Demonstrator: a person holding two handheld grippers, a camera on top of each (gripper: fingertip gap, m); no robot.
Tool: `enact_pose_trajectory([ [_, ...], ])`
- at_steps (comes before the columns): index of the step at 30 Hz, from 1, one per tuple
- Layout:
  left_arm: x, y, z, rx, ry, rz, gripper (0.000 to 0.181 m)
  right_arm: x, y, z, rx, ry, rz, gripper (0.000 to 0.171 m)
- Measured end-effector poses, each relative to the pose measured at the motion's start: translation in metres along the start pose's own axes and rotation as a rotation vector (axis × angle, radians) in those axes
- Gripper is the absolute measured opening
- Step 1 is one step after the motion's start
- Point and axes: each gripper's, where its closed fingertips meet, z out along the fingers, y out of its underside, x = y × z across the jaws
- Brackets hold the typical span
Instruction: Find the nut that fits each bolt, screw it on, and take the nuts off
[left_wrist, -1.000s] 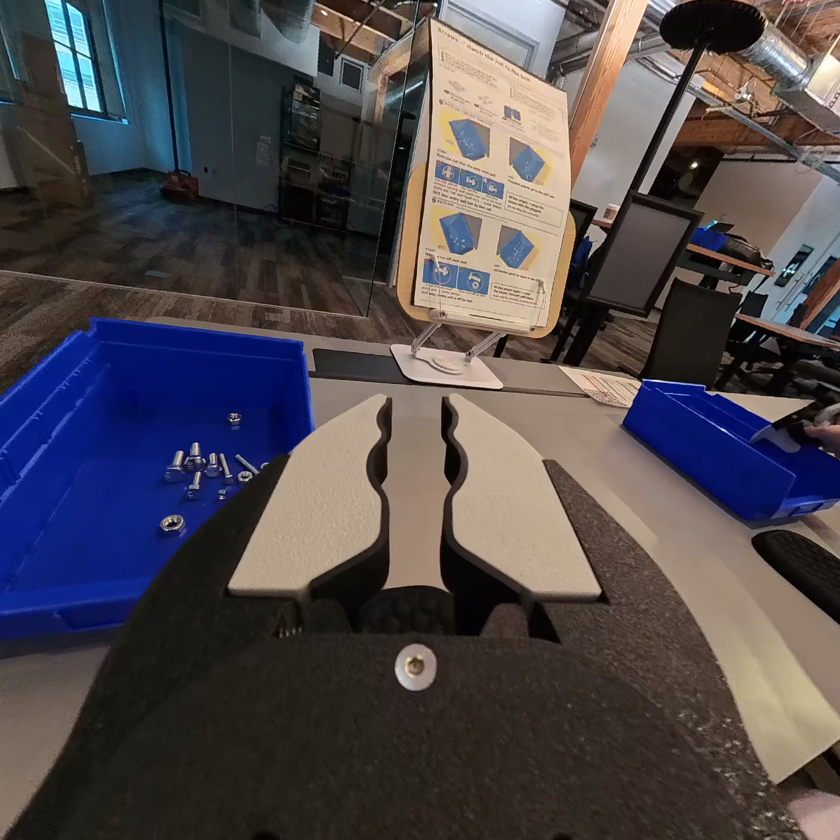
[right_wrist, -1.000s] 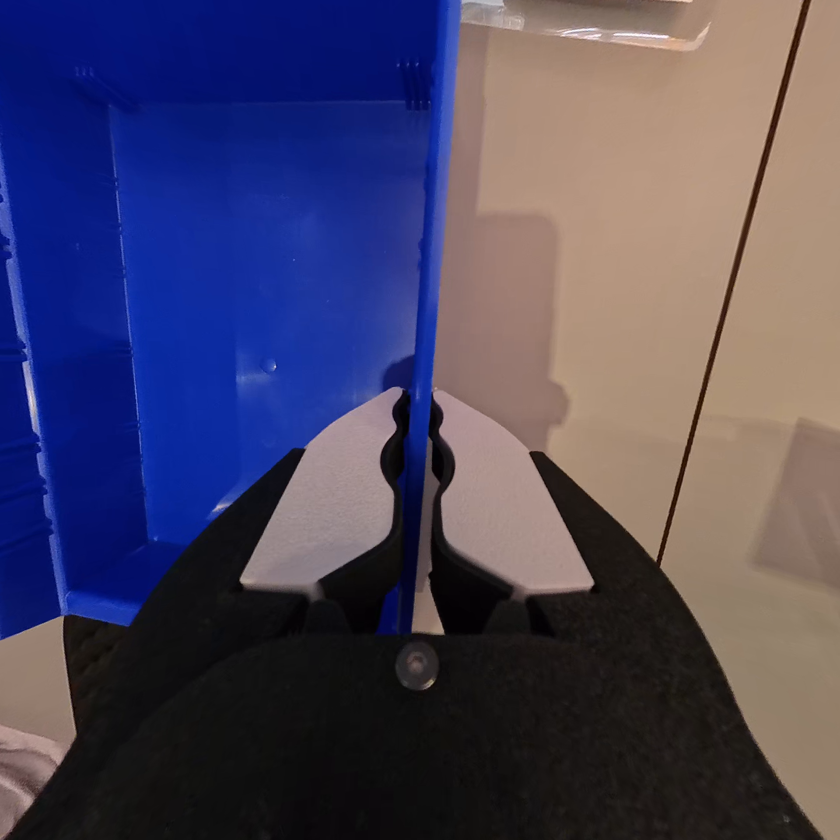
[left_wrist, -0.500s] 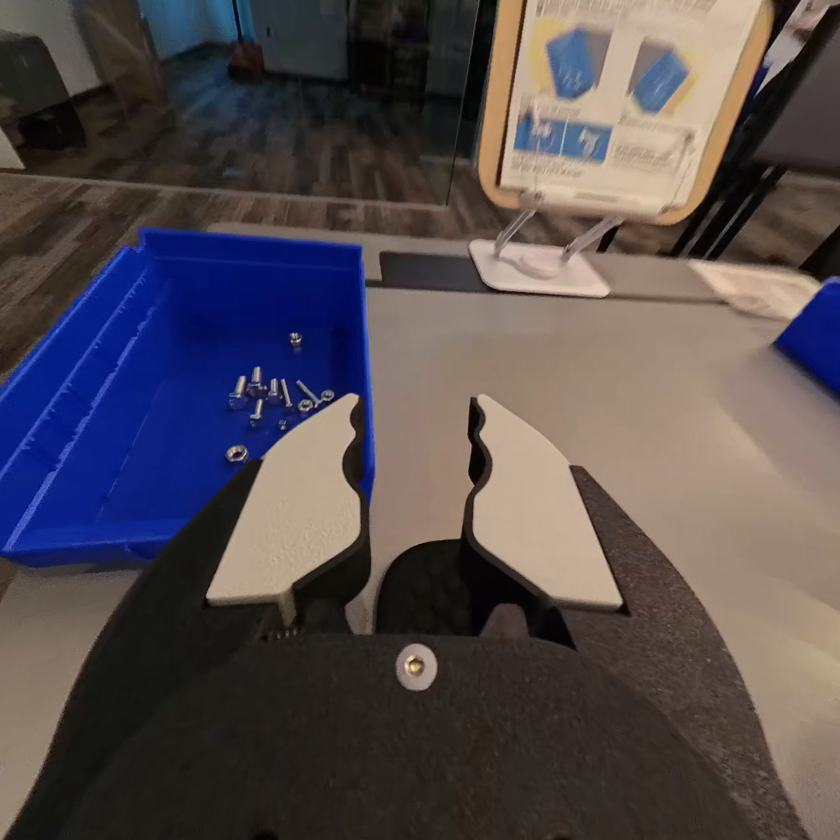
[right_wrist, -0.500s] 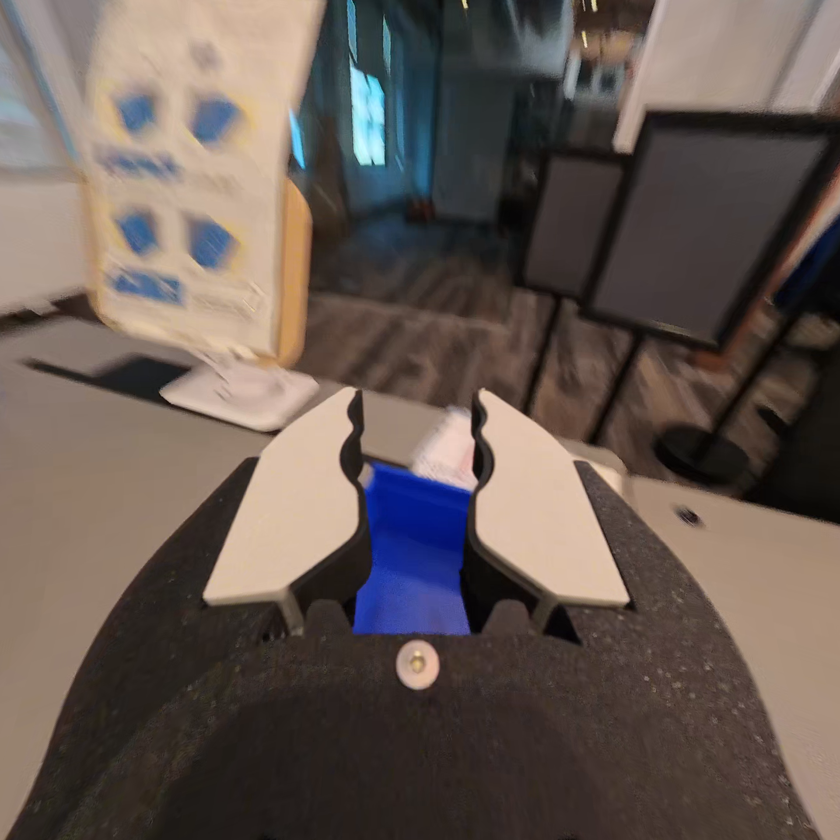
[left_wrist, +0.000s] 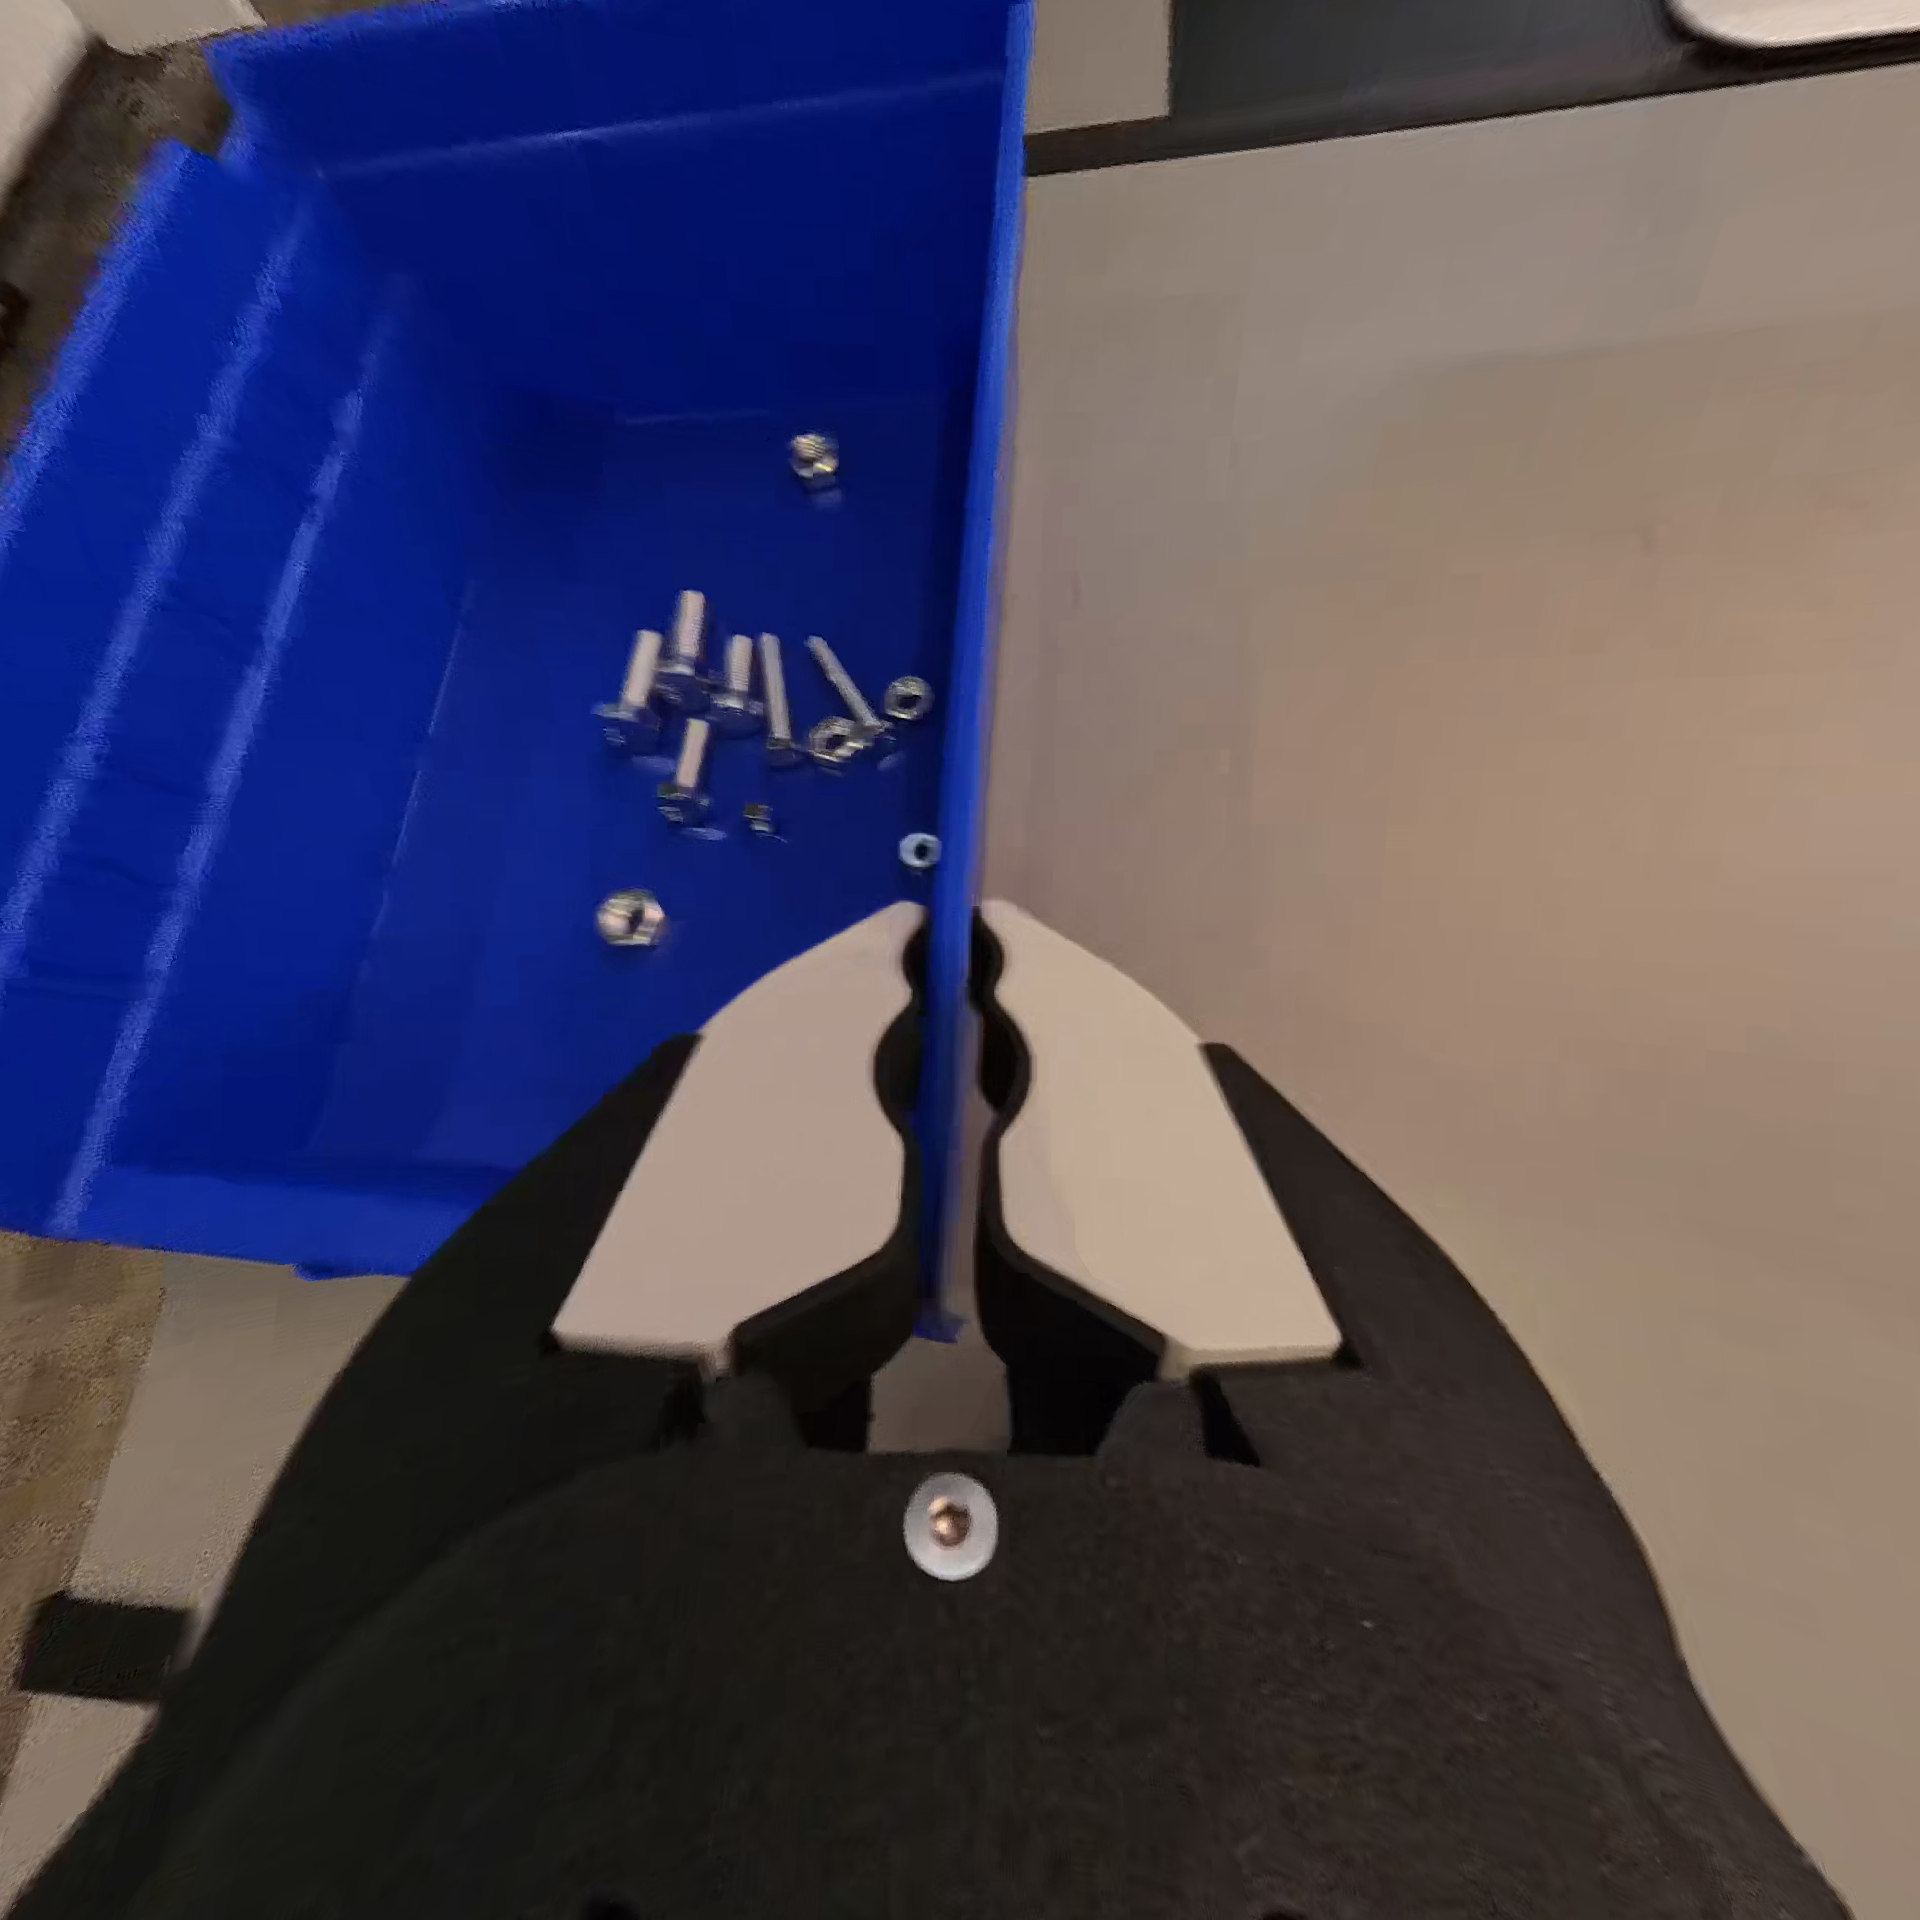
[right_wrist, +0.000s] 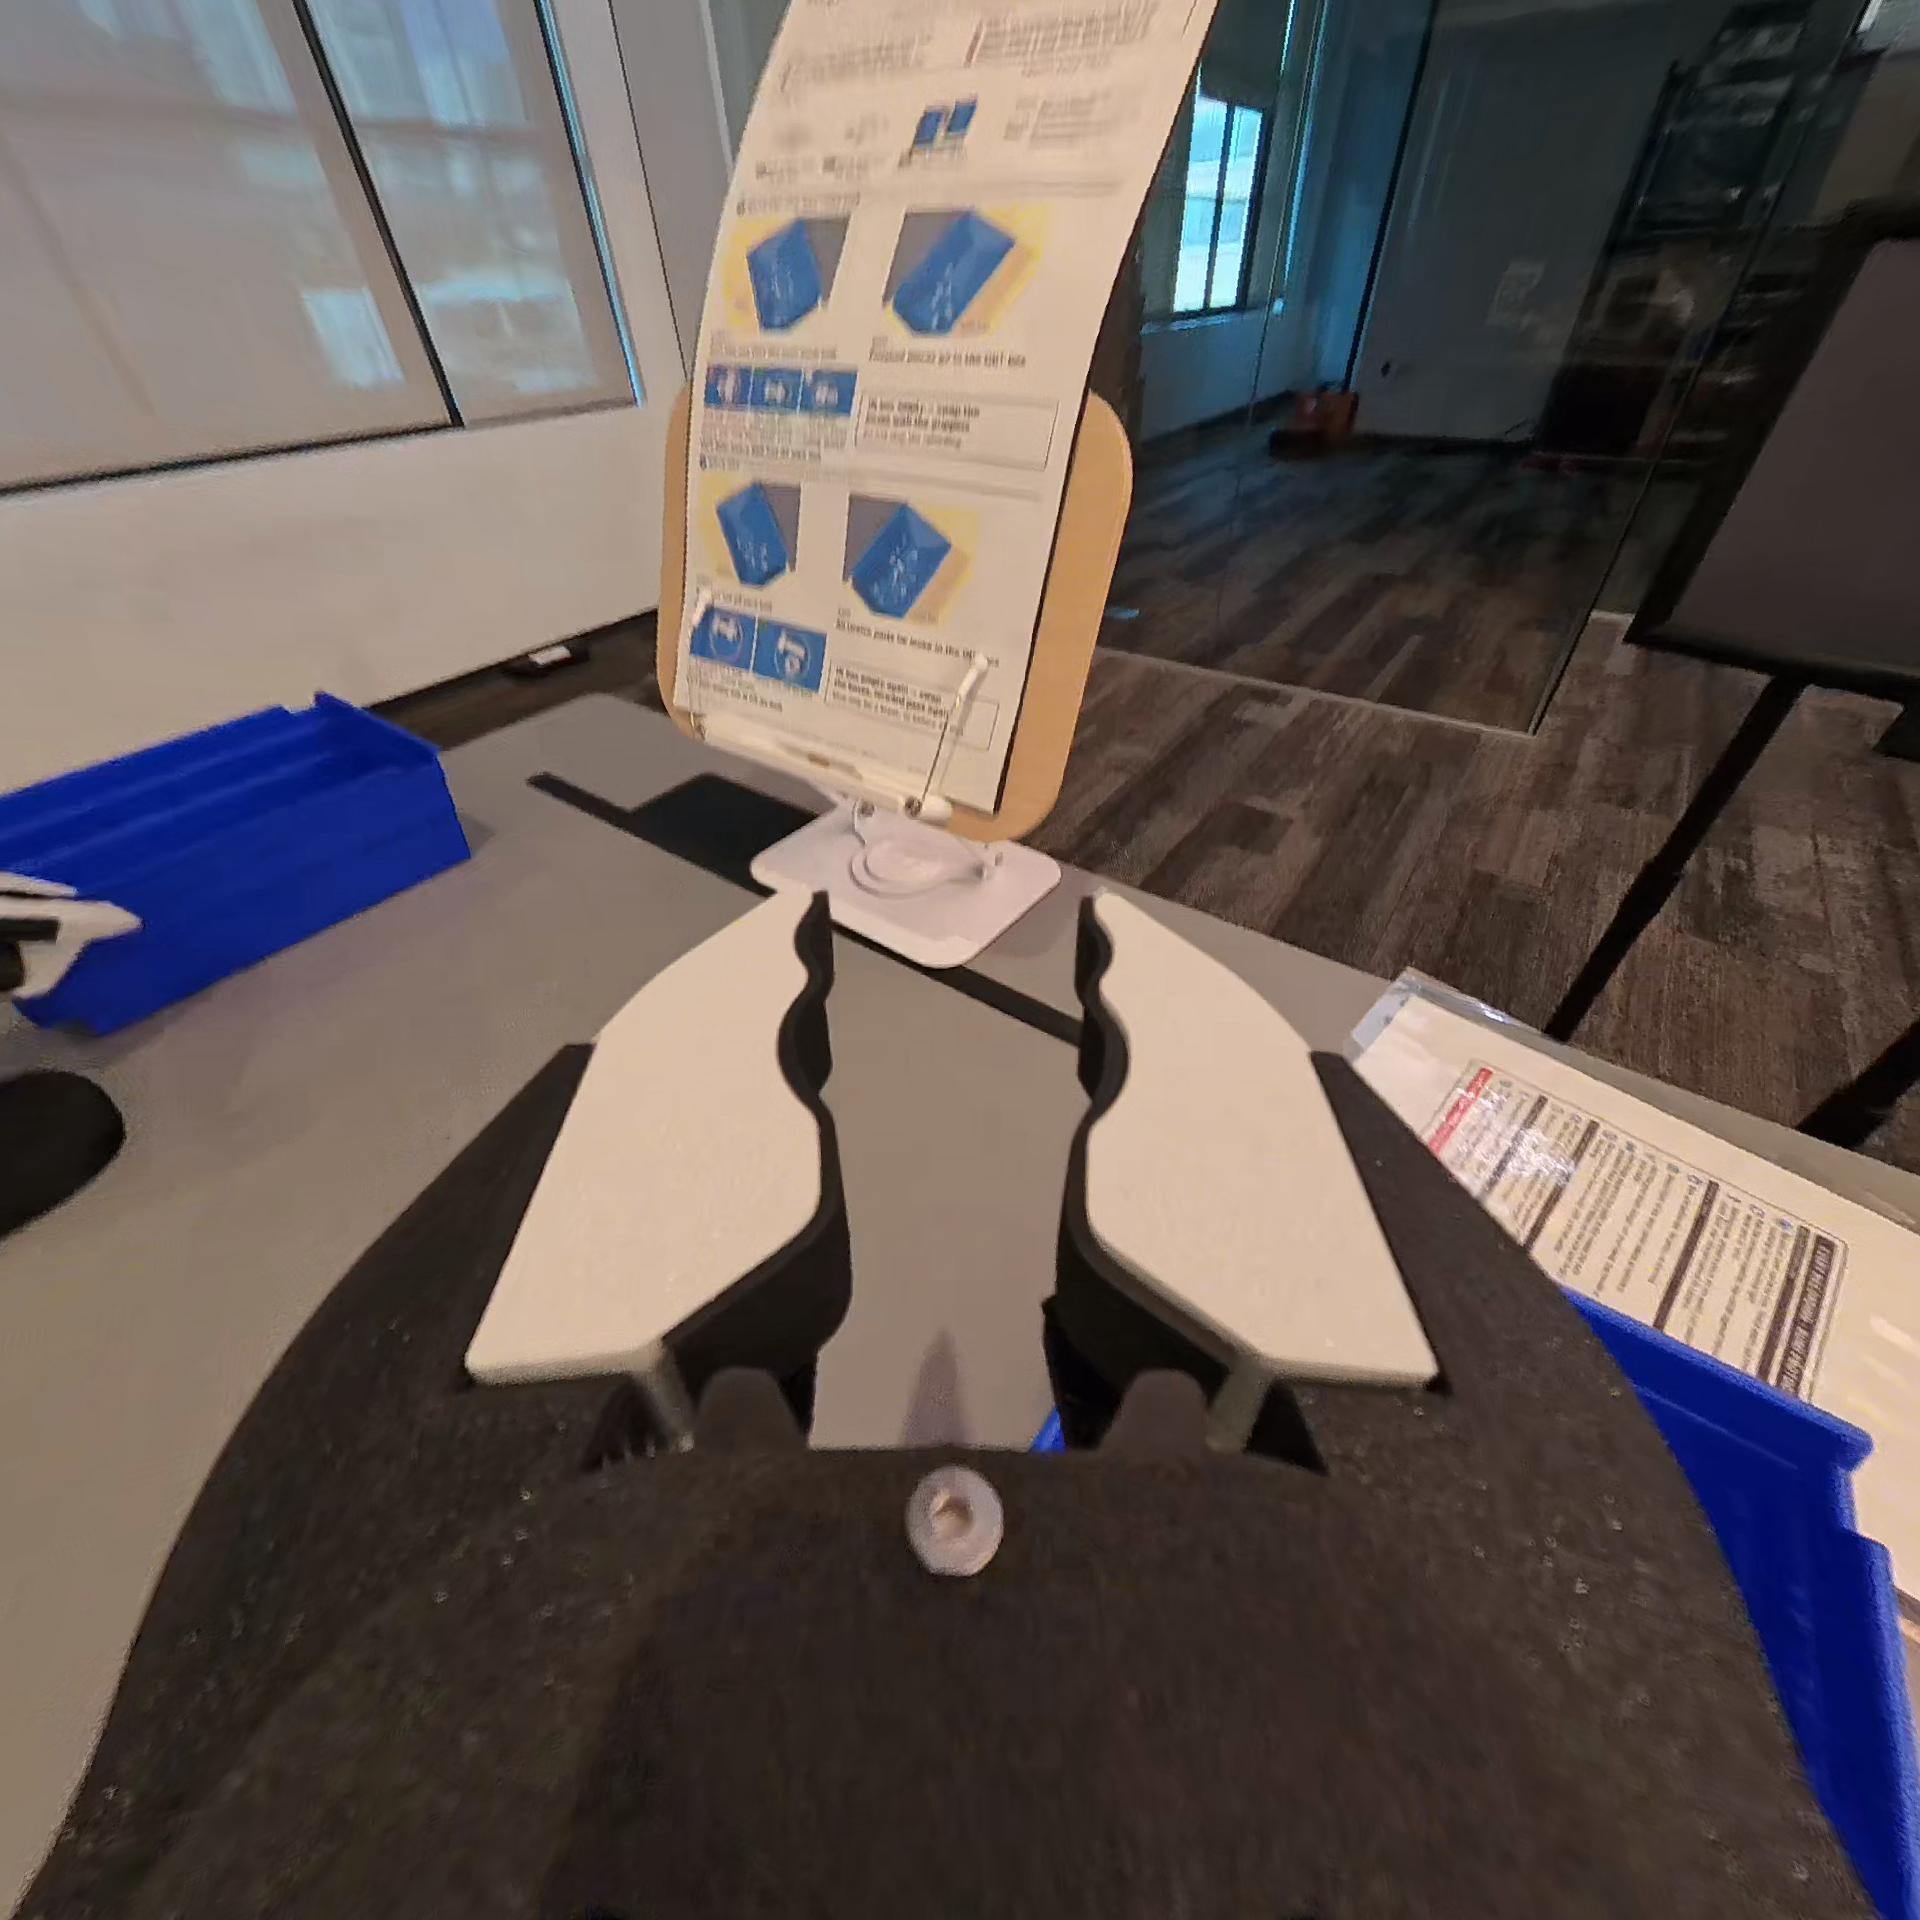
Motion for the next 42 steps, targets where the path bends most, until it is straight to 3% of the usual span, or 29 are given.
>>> enact_pose_trajectory([
  [19, 0.069, -0.009, -0.007, 0.032, 0.080, 0.146, 0.005, -0.003, 0.009, 0.004, -0.019, -0.033, 0.013, 0.044],
  [34, 0.077, -0.007, -0.012, 0.059, 0.137, 0.170, 0.006, 0.005, 0.025, 0.020, -0.074, -0.009, 0.025, 0.043],
  [37, 0.071, -0.029, -0.035, 0.145, 0.202, 0.081, 0.023, 0.007, 0.030, 0.023, -0.086, -0.005, 0.039, 0.043],
  [42, 0.010, -0.078, -0.091, 0.337, 0.195, -0.082, 0.039, 0.010, 0.033, 0.027, -0.094, 0.005, 0.041, 0.042],
])
